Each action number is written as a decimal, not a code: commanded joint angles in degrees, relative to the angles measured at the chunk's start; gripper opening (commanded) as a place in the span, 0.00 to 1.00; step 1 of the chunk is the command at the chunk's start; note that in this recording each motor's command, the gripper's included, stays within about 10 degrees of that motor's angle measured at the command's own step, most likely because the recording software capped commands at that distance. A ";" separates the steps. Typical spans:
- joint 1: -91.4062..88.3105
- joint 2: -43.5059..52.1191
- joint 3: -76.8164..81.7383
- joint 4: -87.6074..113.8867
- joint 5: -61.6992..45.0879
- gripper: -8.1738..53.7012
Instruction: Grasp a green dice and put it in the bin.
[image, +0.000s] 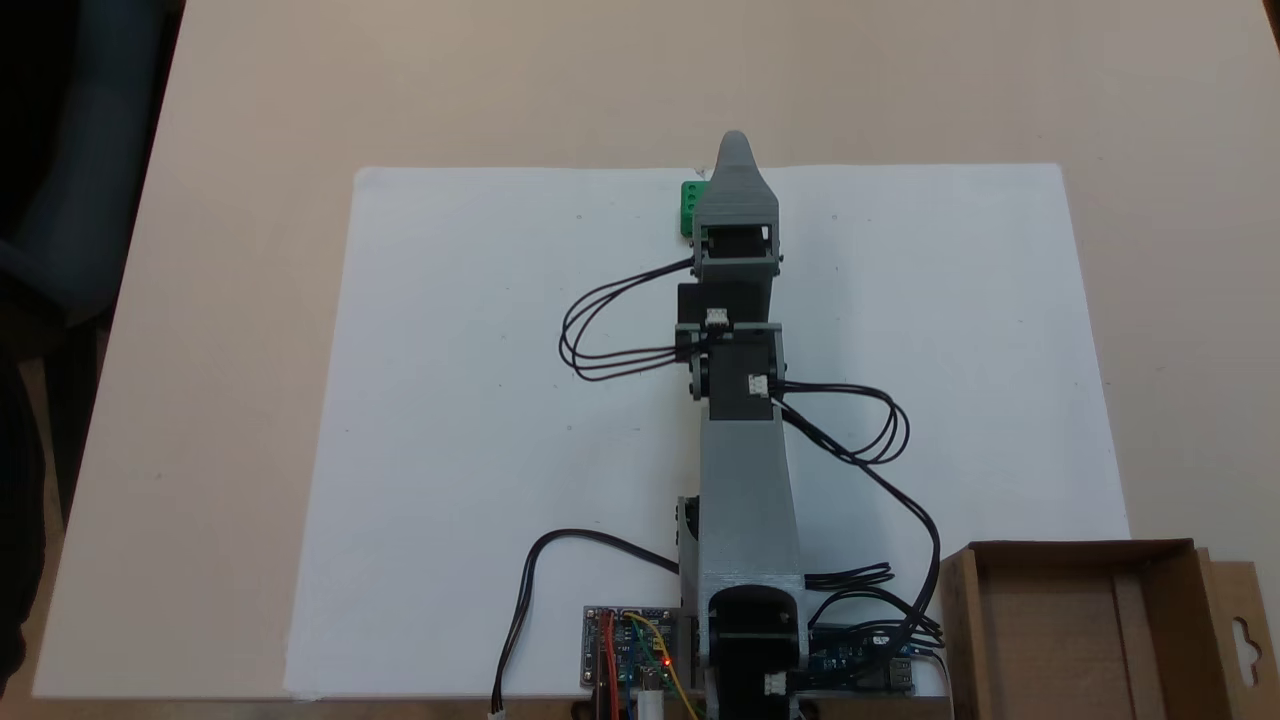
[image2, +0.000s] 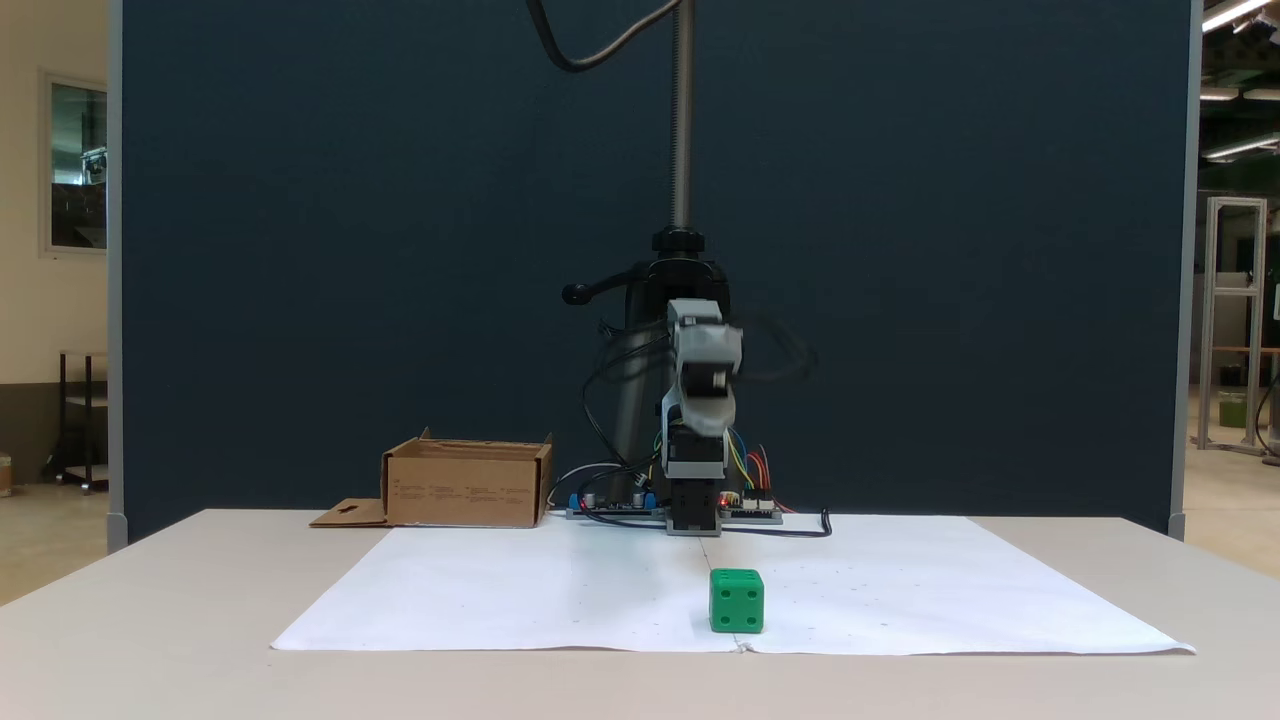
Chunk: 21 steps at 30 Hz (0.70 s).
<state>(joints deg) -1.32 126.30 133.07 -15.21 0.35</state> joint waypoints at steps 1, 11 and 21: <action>-1.05 -5.27 -8.53 9.21 -1.41 0.84; -0.97 -29.44 -40.25 43.84 6.94 0.83; -1.41 -45.44 -63.46 67.32 11.87 0.80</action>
<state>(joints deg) -1.32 80.60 73.65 49.13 8.00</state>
